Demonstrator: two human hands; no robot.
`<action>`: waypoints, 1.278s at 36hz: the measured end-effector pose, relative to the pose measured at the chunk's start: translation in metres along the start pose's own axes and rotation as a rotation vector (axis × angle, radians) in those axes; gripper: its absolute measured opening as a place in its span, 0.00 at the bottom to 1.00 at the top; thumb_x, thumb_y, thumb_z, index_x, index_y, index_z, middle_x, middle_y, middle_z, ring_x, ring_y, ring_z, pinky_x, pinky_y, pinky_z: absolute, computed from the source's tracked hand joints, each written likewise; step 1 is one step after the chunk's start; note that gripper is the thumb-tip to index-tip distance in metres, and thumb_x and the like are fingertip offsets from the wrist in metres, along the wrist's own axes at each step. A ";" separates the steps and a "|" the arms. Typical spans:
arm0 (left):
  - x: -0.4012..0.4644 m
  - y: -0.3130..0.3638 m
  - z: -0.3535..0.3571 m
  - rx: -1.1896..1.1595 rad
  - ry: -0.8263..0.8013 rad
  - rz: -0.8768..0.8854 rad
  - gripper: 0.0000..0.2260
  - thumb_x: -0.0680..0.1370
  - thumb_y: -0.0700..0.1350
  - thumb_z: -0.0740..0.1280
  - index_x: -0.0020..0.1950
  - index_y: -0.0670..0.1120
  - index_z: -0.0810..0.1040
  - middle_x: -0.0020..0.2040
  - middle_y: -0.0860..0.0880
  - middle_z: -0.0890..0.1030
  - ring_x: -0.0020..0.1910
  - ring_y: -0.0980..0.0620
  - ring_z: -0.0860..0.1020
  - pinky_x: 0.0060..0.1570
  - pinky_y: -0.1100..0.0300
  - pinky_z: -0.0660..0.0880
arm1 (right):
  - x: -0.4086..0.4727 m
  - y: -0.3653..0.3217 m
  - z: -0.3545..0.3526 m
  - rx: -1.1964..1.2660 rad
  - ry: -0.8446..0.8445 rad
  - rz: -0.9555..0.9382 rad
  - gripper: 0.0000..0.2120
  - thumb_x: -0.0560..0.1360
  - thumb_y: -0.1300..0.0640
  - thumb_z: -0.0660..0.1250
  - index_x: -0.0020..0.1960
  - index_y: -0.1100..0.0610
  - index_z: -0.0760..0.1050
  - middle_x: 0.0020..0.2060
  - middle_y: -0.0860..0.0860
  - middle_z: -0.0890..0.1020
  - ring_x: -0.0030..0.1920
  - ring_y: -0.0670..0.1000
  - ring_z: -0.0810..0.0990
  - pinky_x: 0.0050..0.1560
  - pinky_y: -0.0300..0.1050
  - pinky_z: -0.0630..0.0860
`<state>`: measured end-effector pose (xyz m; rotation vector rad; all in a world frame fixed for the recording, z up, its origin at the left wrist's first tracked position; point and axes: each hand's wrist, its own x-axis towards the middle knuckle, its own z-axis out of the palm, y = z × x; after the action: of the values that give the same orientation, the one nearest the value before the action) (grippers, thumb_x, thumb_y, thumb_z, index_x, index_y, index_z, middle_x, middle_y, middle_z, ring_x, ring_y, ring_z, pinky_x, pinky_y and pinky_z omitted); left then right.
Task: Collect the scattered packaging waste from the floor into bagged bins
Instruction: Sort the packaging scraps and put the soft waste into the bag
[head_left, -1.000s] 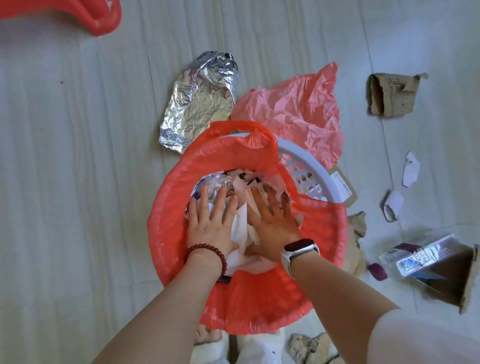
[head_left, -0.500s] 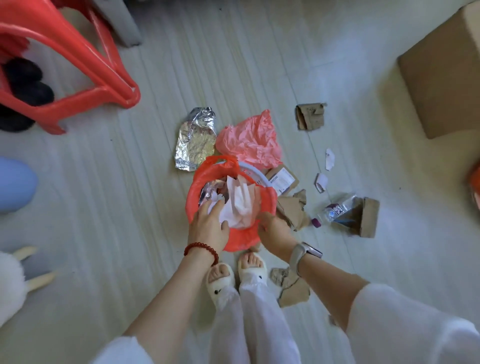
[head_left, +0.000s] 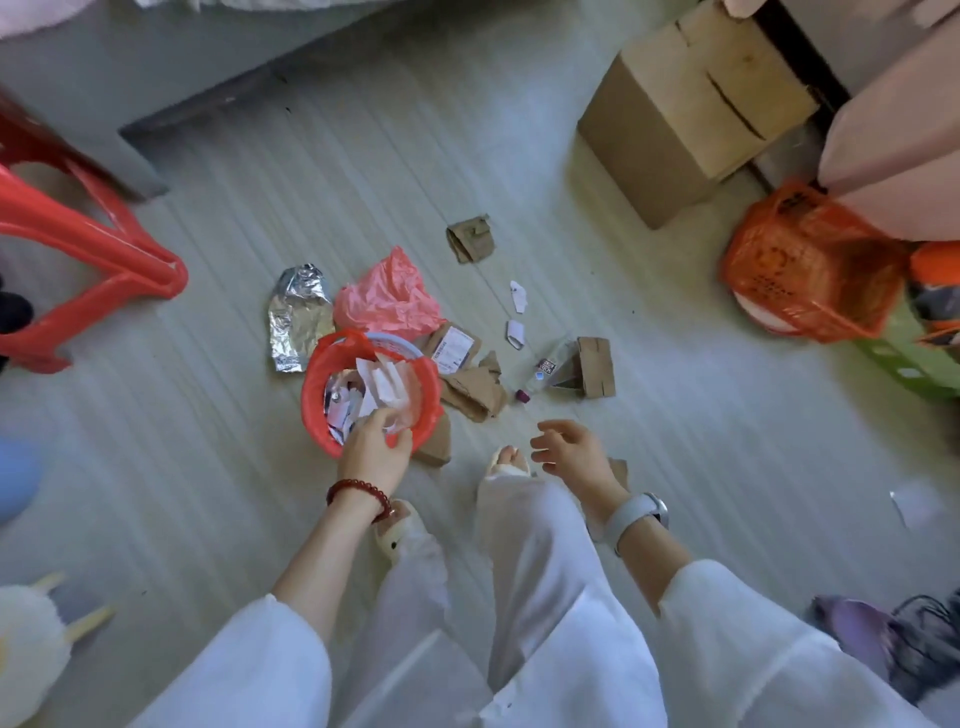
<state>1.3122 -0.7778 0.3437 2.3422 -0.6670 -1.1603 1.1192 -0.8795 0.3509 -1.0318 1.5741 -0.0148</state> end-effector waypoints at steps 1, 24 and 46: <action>-0.001 0.011 0.002 -0.001 -0.011 0.003 0.13 0.76 0.39 0.63 0.60 0.40 0.75 0.58 0.42 0.78 0.58 0.45 0.76 0.57 0.56 0.70 | -0.001 0.000 -0.012 0.022 0.018 0.011 0.12 0.78 0.63 0.54 0.58 0.63 0.72 0.42 0.55 0.79 0.36 0.48 0.77 0.36 0.37 0.72; 0.077 0.247 0.167 -0.196 0.054 -0.111 0.13 0.76 0.36 0.63 0.61 0.38 0.73 0.57 0.41 0.77 0.52 0.47 0.76 0.54 0.59 0.69 | 0.173 -0.092 -0.253 -0.251 -0.059 -0.025 0.14 0.78 0.63 0.53 0.59 0.64 0.73 0.43 0.55 0.78 0.37 0.51 0.76 0.33 0.37 0.70; 0.376 0.007 0.346 0.094 -0.038 -0.150 0.15 0.75 0.38 0.61 0.62 0.42 0.73 0.61 0.41 0.74 0.59 0.44 0.74 0.61 0.50 0.70 | 0.532 0.033 -0.073 -1.058 -0.314 -0.419 0.19 0.78 0.59 0.57 0.68 0.55 0.66 0.64 0.57 0.72 0.63 0.57 0.71 0.58 0.49 0.71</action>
<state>1.2279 -1.0654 -0.0704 2.4912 -0.5783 -1.2656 1.0869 -1.2192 -0.0653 -2.0455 1.0017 0.7221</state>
